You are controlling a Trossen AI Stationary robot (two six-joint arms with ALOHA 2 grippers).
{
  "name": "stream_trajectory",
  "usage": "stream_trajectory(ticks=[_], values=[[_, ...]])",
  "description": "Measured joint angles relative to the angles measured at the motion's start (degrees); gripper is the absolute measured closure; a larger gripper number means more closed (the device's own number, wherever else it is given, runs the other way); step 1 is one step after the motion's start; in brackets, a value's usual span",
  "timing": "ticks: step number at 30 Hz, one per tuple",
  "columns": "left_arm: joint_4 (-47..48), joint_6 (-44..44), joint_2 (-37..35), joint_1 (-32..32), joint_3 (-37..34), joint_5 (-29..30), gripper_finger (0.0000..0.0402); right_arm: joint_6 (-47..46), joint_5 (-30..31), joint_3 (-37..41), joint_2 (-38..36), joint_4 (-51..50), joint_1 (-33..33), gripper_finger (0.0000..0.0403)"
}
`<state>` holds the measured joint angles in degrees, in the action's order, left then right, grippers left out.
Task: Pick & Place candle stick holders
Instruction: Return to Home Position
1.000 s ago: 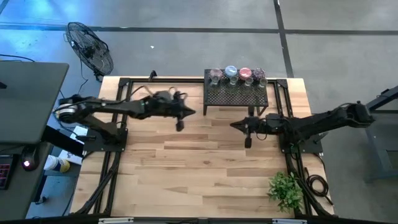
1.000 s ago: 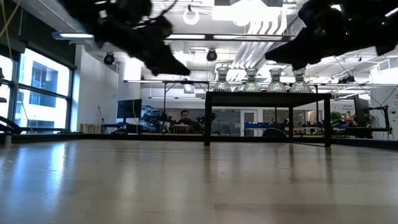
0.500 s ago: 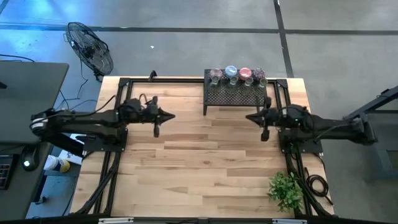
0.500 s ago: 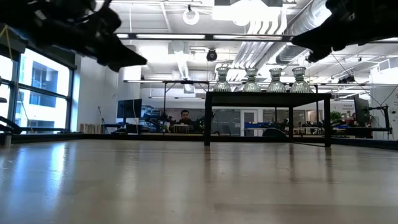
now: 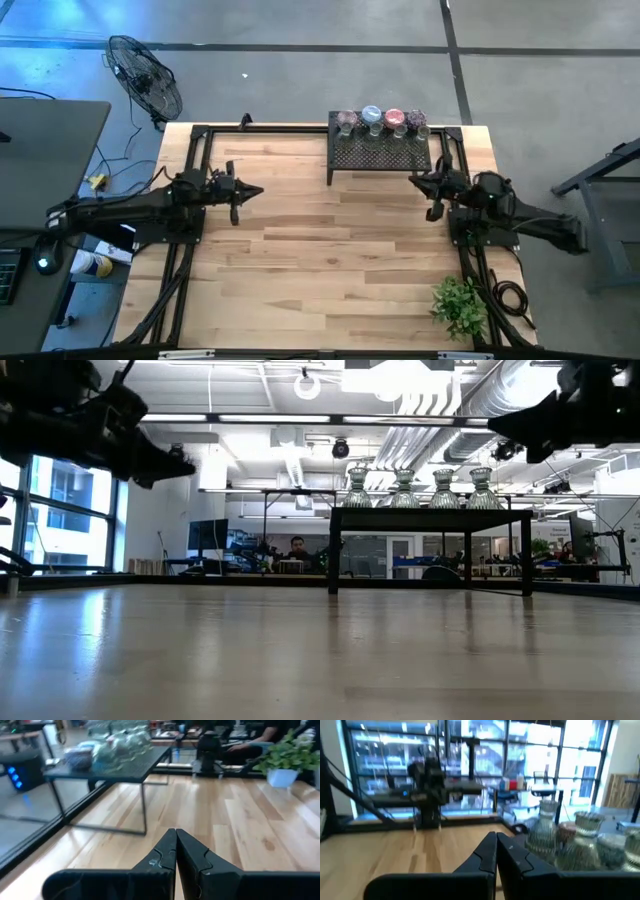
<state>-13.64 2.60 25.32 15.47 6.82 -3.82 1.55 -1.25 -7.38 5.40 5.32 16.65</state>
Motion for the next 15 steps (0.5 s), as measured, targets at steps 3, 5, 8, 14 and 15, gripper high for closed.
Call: stream_trajectory(ticks=[3,5,8,14,15], values=[[3.85,-1.65,-6.51,2.79,-2.02,-1.34,0.0401,-0.07,-1.31,1.15,-4.93,0.12,1.31,0.0403],[5.37,-2.76,-10.70,5.11,-3.55,-3.63,0.0401,-0.53,-1.39,2.04,-5.31,0.66,1.99,0.0403],[7.93,-3.53,-16.72,9.18,-5.25,-6.71,0.0401,-1.71,-0.68,3.55,-4.70,0.73,2.97,0.0403],[11.50,-3.59,-24.70,16.88,-5.55,-11.84,0.0401,-3.68,0.51,6.81,-5.00,2.26,4.78,0.0403],[11.37,-3.48,-25.10,17.98,-5.55,-12.35,0.0401,-3.66,1.05,6.83,-5.02,2.44,4.78,0.0403]])
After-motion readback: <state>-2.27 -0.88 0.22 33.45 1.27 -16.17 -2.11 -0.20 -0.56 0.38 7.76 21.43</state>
